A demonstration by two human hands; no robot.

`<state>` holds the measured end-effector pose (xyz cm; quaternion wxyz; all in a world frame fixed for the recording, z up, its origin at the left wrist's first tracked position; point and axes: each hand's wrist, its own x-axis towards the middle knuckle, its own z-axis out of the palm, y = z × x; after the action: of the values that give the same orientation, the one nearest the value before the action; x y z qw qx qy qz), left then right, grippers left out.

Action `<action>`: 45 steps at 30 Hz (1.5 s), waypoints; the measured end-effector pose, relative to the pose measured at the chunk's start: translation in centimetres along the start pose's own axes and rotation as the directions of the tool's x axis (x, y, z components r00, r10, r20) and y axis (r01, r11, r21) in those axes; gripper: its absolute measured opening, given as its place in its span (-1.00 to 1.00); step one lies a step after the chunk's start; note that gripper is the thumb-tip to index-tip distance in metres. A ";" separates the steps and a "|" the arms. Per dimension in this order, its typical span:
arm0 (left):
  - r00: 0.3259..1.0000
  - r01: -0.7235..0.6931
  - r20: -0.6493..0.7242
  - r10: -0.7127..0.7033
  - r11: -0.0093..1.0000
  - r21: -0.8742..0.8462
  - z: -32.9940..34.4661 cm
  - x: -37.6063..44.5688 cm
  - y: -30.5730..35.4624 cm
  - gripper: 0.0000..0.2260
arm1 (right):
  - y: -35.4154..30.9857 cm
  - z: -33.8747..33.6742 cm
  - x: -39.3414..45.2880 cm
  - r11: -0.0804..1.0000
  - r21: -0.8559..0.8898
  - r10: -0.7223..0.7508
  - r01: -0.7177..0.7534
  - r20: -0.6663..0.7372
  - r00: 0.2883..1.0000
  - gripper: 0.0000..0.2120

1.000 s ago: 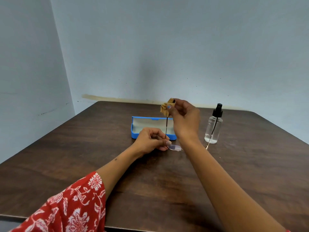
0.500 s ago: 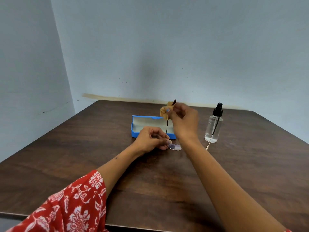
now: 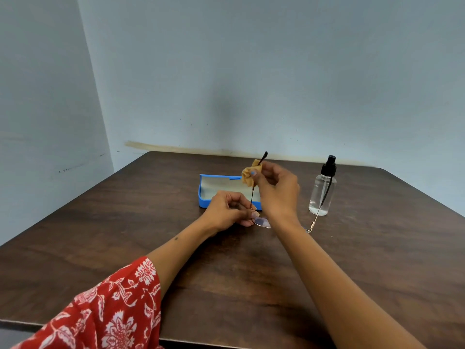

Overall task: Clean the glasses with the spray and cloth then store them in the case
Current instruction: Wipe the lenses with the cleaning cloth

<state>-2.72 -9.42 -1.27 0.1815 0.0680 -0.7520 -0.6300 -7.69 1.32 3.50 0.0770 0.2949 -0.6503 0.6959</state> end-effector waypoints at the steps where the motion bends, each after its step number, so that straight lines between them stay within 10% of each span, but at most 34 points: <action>1: 1.000 0.005 0.002 -0.005 1.000 -0.006 0.0 0.0 0.0 -0.88 | -0.5 0.0 0.3 0.999 0.036 -0.017 0.017 -0.018 1.000 -0.88; 45: 1.000 -0.017 -0.016 0.017 1.000 -0.023 0.1 0.0 -0.1 -0.87 | 1.1 -0.4 -0.7 0.987 -0.141 0.085 -0.071 0.099 0.991 -0.89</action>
<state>-2.75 -9.36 -1.42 0.1935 0.0644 -0.7436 -0.6367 -7.81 1.73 2.24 0.0354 0.2992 -0.7108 0.6355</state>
